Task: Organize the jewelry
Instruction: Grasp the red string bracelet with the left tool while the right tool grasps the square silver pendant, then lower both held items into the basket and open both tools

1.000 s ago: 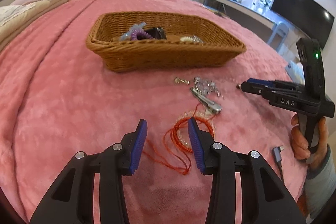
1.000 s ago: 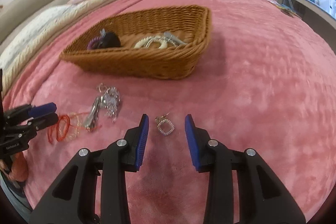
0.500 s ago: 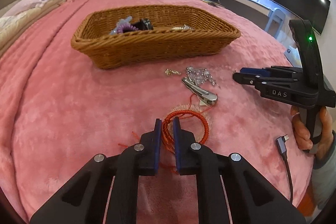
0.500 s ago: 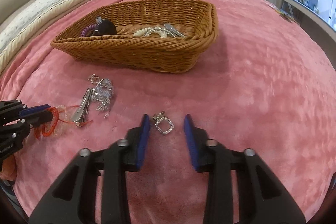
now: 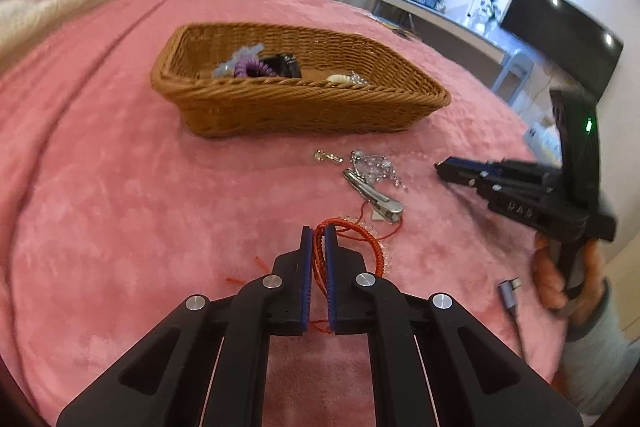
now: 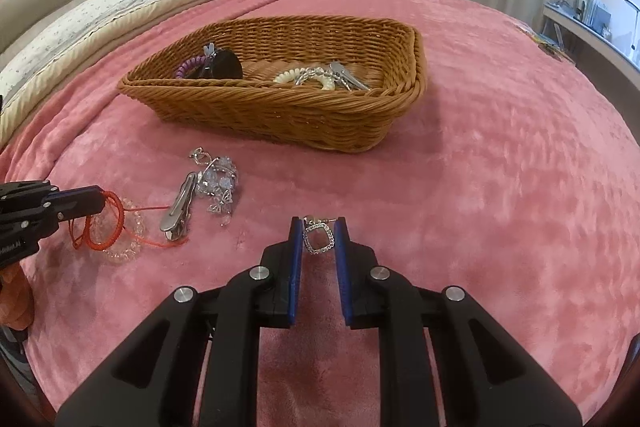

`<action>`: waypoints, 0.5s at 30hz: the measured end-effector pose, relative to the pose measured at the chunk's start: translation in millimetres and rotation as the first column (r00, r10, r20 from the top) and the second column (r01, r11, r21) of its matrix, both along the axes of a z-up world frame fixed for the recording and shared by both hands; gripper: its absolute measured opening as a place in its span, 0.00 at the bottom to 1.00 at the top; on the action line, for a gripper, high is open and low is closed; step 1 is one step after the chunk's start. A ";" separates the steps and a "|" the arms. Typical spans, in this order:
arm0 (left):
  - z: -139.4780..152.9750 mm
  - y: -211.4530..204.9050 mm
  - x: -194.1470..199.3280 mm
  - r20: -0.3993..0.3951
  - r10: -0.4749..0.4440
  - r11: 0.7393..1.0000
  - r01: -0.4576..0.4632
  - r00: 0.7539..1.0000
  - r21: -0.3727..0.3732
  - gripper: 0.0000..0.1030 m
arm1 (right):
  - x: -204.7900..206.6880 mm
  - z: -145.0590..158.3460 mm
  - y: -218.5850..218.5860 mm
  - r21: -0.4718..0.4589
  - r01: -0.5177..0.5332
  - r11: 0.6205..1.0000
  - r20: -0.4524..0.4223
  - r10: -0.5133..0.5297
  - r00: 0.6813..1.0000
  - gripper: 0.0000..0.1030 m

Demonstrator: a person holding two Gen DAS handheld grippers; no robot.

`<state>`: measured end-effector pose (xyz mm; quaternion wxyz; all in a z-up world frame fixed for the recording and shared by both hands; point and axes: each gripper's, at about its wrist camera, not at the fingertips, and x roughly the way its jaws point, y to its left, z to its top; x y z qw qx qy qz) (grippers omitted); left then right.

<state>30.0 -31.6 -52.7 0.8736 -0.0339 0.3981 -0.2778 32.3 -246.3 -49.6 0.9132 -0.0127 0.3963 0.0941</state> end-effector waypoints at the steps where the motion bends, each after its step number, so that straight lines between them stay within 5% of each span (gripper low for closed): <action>1: 0.9 4.8 1.4 -0.008 0.006 0.999 -0.006 1.000 -0.032 0.04 | 0.1 0.3 0.4 0.001 -0.001 1.000 0.001 0.001 1.000 0.13; 6: -2.6 24.0 9.5 -0.080 0.007 0.984 -0.021 0.997 -0.179 0.04 | -0.1 0.0 -0.3 0.006 0.001 1.000 -0.005 -0.001 1.000 0.13; 15: 8.1 25.2 2.9 -0.021 0.083 0.986 -0.085 0.996 -0.146 0.04 | -9.3 12.6 -7.3 0.040 0.010 0.999 0.059 -0.012 0.998 0.13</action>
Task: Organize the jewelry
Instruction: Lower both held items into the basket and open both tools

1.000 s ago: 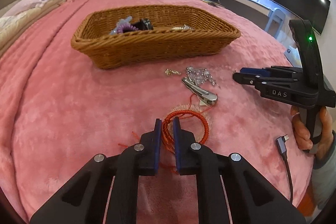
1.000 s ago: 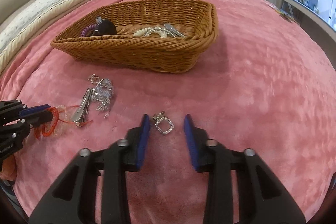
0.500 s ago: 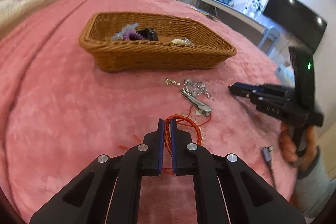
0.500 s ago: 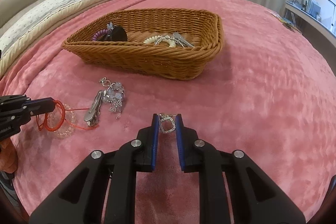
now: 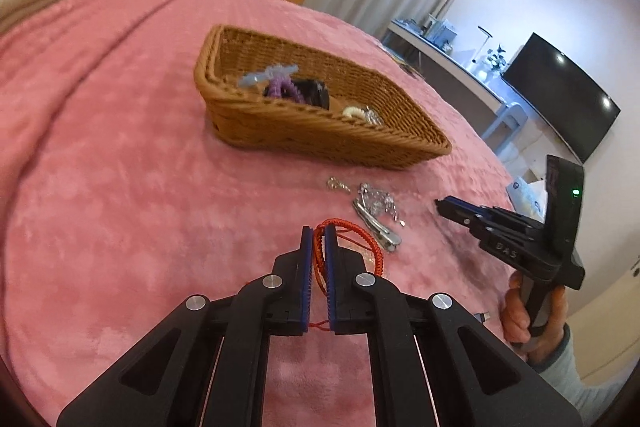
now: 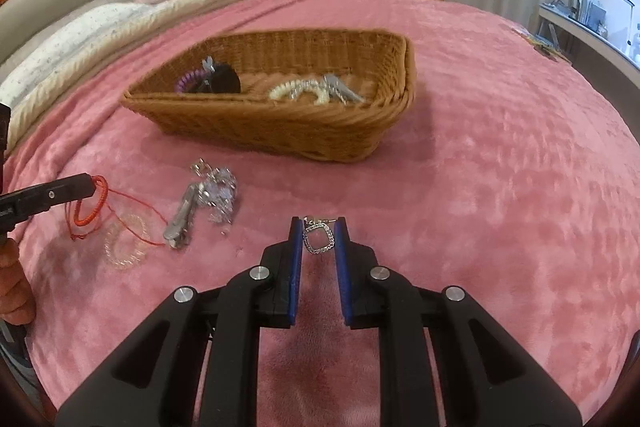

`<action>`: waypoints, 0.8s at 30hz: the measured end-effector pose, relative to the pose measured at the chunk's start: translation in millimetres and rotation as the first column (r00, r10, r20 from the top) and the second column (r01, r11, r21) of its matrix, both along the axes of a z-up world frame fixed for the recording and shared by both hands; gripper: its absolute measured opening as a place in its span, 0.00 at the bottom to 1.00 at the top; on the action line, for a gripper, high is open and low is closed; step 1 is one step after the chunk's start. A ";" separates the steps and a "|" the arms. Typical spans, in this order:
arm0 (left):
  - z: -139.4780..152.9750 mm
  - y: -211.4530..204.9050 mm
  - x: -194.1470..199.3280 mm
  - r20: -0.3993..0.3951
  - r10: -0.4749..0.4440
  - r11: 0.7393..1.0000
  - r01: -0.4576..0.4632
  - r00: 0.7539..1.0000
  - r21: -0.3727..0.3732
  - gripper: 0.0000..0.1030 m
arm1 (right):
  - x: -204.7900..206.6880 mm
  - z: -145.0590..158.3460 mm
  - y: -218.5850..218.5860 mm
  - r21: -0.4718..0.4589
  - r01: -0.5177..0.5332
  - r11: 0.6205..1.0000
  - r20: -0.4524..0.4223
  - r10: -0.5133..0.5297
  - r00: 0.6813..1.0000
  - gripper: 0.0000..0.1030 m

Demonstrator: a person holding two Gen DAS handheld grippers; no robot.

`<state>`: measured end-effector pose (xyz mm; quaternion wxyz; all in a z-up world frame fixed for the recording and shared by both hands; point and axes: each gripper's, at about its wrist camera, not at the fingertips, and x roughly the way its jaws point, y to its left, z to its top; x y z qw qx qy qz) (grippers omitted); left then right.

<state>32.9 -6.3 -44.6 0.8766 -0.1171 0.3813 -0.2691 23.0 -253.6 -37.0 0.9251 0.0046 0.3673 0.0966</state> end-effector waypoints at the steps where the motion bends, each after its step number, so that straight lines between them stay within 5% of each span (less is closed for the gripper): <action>1: 2.8 -0.1 -1.9 0.015 0.006 1.000 -0.006 1.000 0.006 0.04 | -2.4 3.7 -1.3 0.009 -0.001 1.000 0.013 0.001 1.000 0.13; 11: 64.7 -2.4 0.0 0.142 0.031 1.000 -0.030 0.989 -0.010 0.04 | -14.5 69.5 -9.8 0.091 -0.010 0.996 0.127 -0.002 0.992 0.13; 18: 120.1 -22.7 31.5 0.242 0.041 0.999 -0.046 0.969 0.017 0.04 | 19.0 128.4 -2.6 0.074 -0.009 0.997 0.212 -0.007 0.977 0.13; 24: 123.0 -56.7 78.8 0.303 0.077 0.977 -0.133 0.950 0.166 0.04 | 80.1 120.3 6.3 0.103 -0.020 0.994 0.149 0.005 0.989 0.13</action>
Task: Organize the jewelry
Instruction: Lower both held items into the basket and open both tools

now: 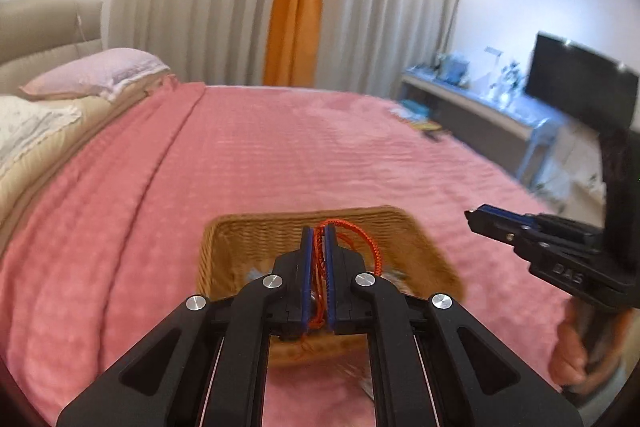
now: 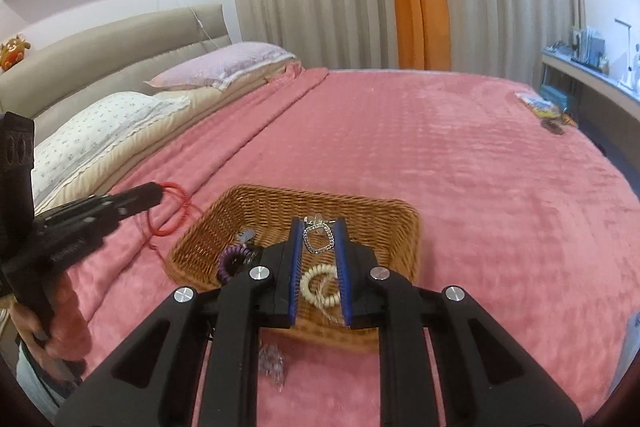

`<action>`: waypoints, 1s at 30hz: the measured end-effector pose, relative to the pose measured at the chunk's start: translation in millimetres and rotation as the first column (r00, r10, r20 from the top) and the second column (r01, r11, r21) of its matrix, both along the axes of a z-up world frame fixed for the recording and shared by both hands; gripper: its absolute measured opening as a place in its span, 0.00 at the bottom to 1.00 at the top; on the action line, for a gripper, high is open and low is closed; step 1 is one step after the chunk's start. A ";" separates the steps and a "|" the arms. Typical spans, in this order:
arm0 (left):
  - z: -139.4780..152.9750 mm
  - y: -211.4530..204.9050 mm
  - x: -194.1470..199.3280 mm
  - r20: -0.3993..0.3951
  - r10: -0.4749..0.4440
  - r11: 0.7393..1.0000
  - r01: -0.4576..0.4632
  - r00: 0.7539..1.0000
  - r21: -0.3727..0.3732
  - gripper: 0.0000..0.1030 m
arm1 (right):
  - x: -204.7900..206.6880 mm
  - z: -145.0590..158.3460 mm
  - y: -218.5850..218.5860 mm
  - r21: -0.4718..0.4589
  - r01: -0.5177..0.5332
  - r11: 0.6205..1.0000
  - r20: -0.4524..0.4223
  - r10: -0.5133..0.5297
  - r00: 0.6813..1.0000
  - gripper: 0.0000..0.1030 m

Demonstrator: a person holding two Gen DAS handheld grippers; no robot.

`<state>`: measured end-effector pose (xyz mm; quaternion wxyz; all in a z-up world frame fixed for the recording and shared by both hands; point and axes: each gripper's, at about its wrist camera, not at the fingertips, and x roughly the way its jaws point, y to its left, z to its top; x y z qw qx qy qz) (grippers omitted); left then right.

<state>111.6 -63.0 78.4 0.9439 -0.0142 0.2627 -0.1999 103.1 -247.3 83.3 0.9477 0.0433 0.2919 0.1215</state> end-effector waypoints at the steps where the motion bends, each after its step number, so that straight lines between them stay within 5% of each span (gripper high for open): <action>1: -5.9 -4.1 13.1 -0.011 0.007 1.000 -0.007 1.000 0.009 0.04 | 12.0 -6.8 -0.1 0.017 -0.004 1.000 -0.026 0.005 1.000 0.13; 7: -41.1 -5.2 49.9 -0.064 0.042 0.999 -0.041 0.997 0.015 0.04 | 65.0 -55.0 -2.9 0.060 0.013 0.998 -0.177 -0.002 0.984 0.13; 14: -71.0 -2.2 70.1 -0.140 0.075 0.996 -0.068 0.987 0.056 0.04 | 81.9 -84.4 -1.6 0.034 0.034 0.999 -0.233 -0.025 0.972 0.13; 18: -71.9 -0.8 71.0 -0.160 0.067 0.997 -0.061 0.985 0.044 0.06 | 82.7 -84.6 0.5 0.025 0.036 0.999 -0.238 -0.029 0.971 0.14; 24: -62.7 1.7 61.9 -0.153 0.051 0.998 -0.047 0.987 0.032 0.38 | 76.8 -80.2 -5.3 0.047 0.034 0.998 -0.238 -0.021 0.971 0.23; 30: -40.4 12.0 26.8 -0.113 0.043 0.999 -0.044 0.993 -0.004 0.38 | 36.6 -55.4 -3.5 0.062 -0.002 0.998 -0.180 0.013 0.984 0.23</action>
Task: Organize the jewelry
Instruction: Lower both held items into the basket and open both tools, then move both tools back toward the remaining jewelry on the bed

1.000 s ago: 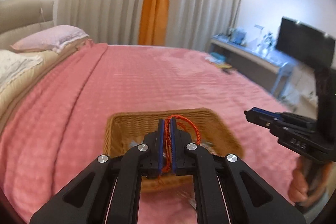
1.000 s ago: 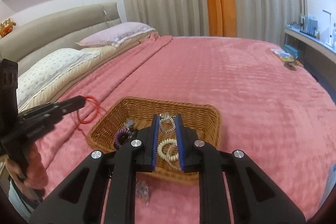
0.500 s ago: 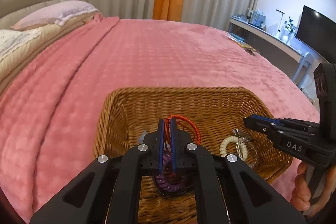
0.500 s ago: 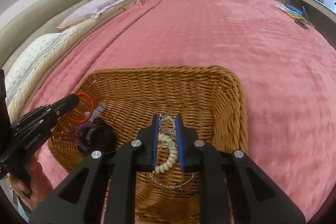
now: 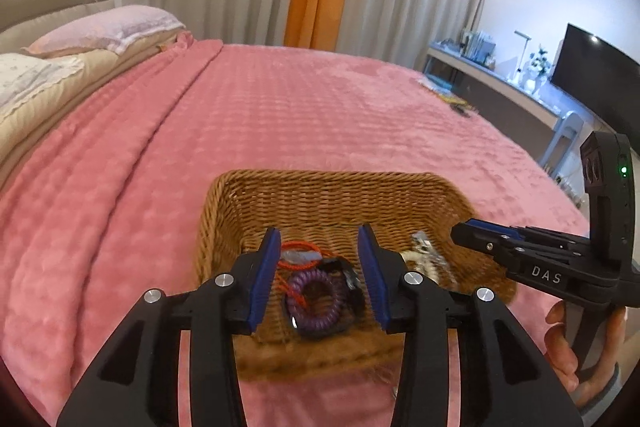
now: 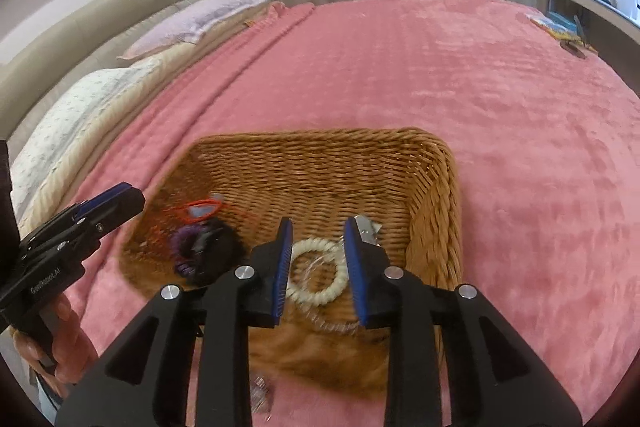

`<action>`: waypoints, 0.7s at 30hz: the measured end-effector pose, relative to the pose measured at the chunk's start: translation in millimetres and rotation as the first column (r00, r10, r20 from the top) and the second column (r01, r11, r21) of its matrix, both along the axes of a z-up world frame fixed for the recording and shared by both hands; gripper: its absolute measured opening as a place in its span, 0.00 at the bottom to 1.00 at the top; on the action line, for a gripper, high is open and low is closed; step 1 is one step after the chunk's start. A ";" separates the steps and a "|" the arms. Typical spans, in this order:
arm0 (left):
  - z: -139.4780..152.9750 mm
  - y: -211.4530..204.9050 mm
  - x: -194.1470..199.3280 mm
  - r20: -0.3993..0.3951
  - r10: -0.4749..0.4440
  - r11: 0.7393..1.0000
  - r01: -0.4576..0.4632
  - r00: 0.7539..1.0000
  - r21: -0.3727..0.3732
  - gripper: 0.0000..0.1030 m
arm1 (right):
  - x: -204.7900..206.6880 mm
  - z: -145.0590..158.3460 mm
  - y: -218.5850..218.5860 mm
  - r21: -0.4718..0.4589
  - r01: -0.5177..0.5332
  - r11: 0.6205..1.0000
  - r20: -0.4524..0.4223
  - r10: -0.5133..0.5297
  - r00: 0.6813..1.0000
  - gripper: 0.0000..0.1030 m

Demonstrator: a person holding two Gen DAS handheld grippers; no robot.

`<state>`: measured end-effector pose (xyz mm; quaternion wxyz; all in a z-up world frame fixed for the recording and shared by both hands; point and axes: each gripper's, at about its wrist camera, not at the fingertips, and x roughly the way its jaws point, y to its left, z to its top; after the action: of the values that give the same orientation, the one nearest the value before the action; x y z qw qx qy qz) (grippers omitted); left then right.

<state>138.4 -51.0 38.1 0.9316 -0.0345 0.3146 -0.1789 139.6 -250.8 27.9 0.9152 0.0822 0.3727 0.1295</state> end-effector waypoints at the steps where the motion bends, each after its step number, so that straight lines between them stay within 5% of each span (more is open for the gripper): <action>1: 3.7 2.6 -7.8 0.009 -0.002 1.000 0.002 1.000 -0.005 0.38 | -8.7 4.0 1.1 0.002 -0.010 1.000 0.011 0.010 1.000 0.23; 6: 11.9 14.8 -54.8 0.026 -0.017 1.000 0.018 1.000 -0.010 0.39 | -57.7 13.2 12.3 0.000 -0.073 0.997 0.048 0.073 0.996 0.23; 10: -8.8 17.4 -81.4 -0.025 -0.024 0.999 0.025 0.999 0.023 0.39 | -84.8 -2.7 23.5 -0.020 -0.123 0.992 0.030 0.123 0.992 0.23; 17: -75.3 16.0 -89.3 -0.196 -0.052 0.997 0.061 0.979 0.041 0.37 | -78.7 -49.7 31.7 -0.016 -0.142 0.990 -0.085 0.140 0.986 0.23; 21: -87.8 13.4 -89.4 -0.226 -0.085 0.995 0.095 0.970 0.033 0.36 | -70.6 -69.9 37.2 -0.022 -0.147 0.989 -0.133 0.143 0.981 0.23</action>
<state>49.0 -37.6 -49.8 0.8816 -0.0196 0.4227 -0.2091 69.0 -213.6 -42.0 0.8781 0.0485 0.4389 0.1841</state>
